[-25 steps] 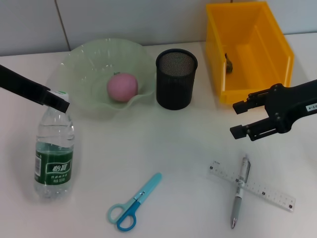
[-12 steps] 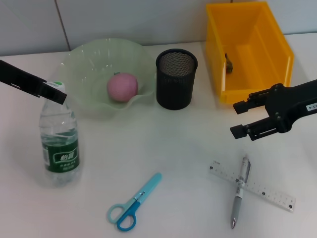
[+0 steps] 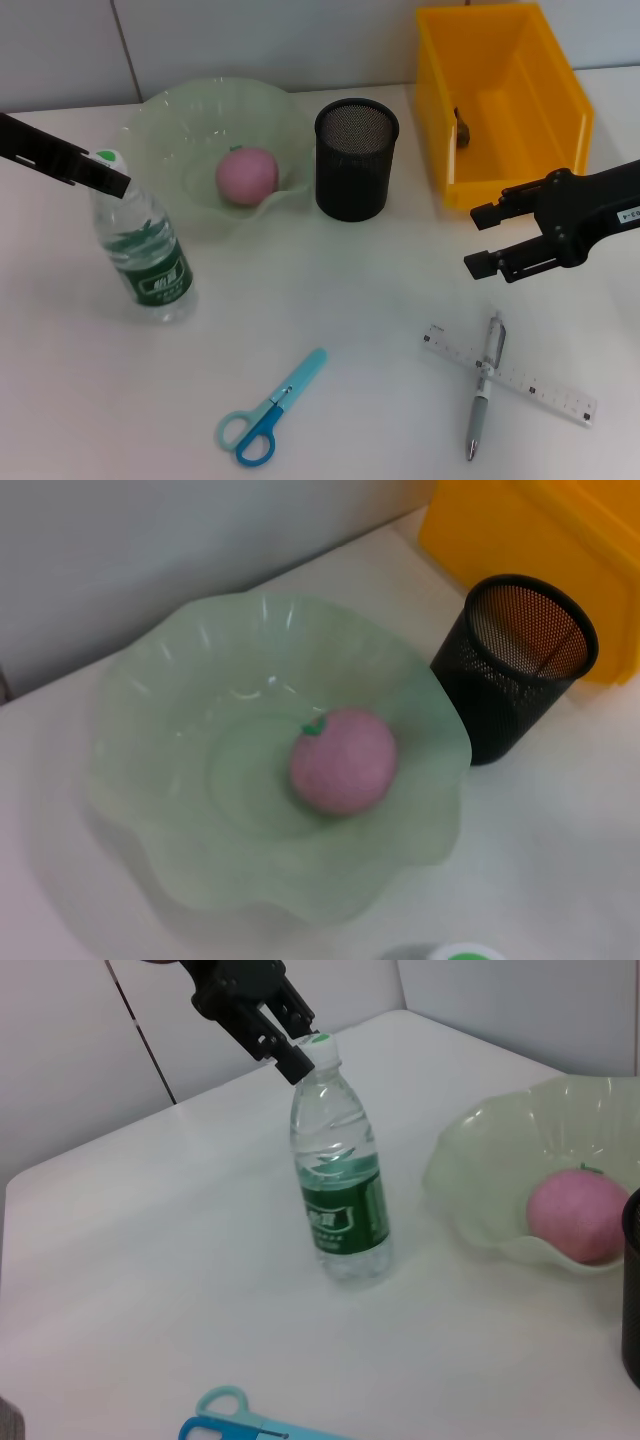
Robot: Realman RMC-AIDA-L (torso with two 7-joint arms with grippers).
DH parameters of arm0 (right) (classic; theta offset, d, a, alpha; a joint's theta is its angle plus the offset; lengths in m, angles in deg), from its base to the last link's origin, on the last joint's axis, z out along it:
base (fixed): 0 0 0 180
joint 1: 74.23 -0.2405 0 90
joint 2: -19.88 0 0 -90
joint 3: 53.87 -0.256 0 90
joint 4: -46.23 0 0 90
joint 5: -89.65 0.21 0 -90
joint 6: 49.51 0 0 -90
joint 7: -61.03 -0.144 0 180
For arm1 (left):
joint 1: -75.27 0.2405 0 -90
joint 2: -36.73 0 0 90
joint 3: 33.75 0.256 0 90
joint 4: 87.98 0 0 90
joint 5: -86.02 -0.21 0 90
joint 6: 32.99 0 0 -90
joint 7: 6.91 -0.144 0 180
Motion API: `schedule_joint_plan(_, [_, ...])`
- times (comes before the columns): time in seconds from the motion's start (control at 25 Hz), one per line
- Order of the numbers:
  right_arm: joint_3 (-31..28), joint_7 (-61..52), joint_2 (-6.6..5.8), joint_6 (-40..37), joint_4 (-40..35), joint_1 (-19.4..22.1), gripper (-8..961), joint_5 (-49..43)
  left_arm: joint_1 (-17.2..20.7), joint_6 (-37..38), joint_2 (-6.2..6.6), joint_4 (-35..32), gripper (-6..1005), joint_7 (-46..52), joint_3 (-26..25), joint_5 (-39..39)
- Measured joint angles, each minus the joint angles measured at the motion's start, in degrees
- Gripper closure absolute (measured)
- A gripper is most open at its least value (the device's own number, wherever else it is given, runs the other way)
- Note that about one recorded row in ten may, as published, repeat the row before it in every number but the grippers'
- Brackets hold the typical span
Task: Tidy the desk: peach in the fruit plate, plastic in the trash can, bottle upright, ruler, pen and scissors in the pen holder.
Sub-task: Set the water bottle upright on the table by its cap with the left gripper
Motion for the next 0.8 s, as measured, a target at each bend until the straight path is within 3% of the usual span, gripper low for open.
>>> schedule_joint_plan(0.8, [0.00, -0.23, 0.12, 0.02, 0.00, -0.08, 193, 0.19, -0.61, -0.55, 0.67, -0.42, 567, -2.91, -0.26, -0.10])
